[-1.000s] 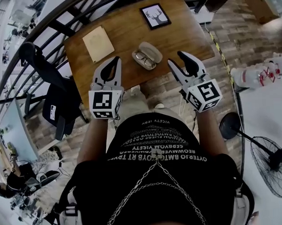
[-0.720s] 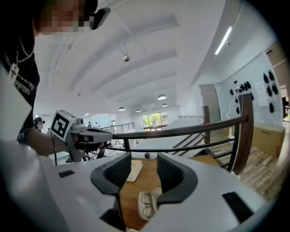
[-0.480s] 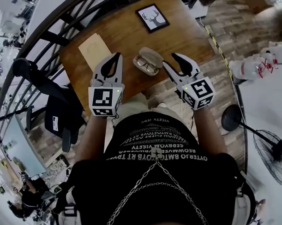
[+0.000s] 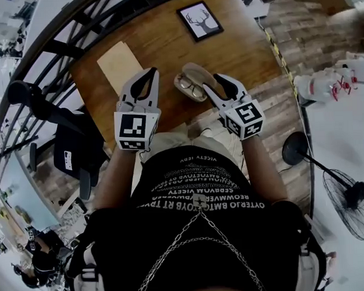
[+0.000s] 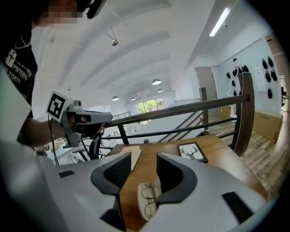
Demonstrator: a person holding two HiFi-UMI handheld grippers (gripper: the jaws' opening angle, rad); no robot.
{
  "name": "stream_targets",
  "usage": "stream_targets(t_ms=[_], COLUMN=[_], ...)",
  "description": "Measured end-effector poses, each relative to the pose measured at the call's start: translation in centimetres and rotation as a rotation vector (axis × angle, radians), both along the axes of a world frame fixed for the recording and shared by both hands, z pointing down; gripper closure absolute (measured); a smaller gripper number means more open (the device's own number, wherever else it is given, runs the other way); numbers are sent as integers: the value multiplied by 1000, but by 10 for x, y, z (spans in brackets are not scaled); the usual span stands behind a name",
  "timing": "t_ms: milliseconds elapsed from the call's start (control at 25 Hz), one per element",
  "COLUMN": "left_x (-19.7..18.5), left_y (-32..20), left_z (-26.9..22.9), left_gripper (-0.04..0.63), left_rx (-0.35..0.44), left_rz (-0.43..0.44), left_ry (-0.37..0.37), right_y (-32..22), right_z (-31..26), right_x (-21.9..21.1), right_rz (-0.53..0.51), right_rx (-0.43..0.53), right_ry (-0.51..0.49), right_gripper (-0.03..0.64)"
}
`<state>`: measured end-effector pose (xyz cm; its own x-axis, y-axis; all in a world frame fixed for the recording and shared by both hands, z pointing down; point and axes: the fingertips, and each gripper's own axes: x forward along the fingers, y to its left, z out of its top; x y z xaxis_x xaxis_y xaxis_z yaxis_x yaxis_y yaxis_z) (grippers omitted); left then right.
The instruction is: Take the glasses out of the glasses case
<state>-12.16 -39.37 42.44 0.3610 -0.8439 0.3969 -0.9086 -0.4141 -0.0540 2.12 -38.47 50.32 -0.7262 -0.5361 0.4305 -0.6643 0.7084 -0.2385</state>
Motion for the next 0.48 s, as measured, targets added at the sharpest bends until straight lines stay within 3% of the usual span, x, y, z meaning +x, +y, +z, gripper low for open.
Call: stream_targets(t_ms=[480], left_x=[-8], left_y=[-20], left_z=[47], left_gripper=[571], left_rx=[-79], left_rz=[20], left_ry=[13], right_y=[-13], right_z=[74], right_x=[-26], right_rz=[-15], right_rx=[-115], right_ry=[50], right_gripper=[445])
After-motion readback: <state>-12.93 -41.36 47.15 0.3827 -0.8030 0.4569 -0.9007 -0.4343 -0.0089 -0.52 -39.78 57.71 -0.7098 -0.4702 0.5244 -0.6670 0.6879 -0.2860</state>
